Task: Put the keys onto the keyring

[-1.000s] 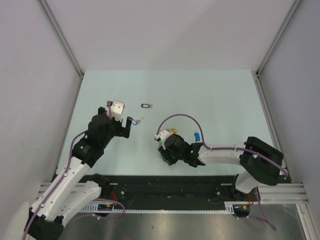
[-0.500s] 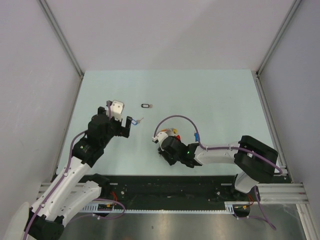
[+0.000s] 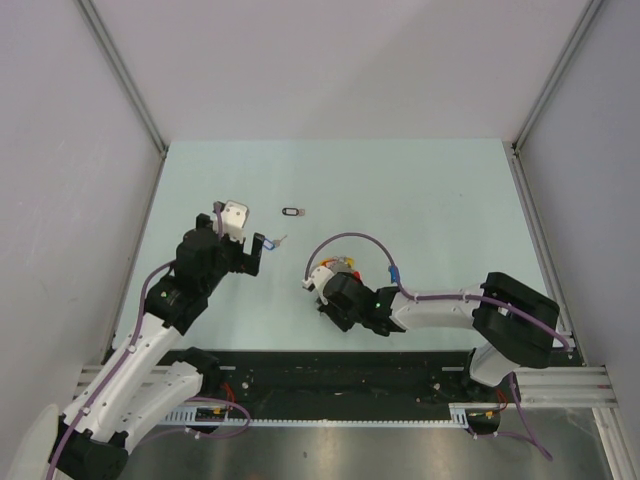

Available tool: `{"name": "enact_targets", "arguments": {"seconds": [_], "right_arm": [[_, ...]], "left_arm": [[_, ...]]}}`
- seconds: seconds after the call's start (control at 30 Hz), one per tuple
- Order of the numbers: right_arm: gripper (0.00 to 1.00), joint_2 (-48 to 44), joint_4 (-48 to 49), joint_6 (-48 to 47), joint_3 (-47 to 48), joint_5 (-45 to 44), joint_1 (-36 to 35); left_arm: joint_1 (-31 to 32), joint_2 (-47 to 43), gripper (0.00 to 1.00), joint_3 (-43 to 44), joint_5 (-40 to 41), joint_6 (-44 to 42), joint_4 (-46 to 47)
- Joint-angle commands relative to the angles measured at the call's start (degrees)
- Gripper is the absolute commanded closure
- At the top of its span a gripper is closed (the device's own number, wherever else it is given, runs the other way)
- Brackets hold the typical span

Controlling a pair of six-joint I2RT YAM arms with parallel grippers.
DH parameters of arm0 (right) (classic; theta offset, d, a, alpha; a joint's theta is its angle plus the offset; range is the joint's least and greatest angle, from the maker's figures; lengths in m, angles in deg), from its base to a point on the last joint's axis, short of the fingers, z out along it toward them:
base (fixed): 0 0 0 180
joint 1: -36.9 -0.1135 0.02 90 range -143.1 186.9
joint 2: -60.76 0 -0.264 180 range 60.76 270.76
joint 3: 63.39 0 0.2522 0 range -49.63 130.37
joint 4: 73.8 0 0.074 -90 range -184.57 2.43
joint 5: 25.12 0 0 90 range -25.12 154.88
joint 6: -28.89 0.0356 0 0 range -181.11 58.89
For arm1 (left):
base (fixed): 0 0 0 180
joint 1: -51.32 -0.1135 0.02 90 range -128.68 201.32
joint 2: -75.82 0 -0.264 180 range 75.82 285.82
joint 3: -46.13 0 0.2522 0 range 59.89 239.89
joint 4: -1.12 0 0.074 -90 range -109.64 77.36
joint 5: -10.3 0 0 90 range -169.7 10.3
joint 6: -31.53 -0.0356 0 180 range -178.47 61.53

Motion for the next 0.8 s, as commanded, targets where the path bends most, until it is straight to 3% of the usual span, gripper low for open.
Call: {"name": "enact_targets", "arguments": {"seconds": [0.0,0.17,0.37,0.5,0.77], "right_arm": [[1.0,-2.1,2.52,-7.28,1.87,6.49,-0.47],[1.0,-2.63,1.3,-15.2,1.87,14.6,-1.17],[1.0,-2.45,-3.27,-8.02,1.79,5.29,0.59],[0.86,-3.59,-4.51,-6.07,0.82,3.44,2.17],[0.71,-5.96,-2.67,-6.07,0.64,7.39,3.84]], "left_arm": [[-0.58,-0.53,0.0,-0.23,-0.38,0.91,1.9],[-0.58,-1.06,0.0,-0.41,0.06,0.73,2.16],[-0.67,-1.15,0.0,-0.5,0.24,0.65,2.34],[-0.67,-0.89,0.0,-0.32,0.06,0.65,2.16],[-0.76,-0.71,0.0,-0.32,-0.29,0.65,1.98]]}}
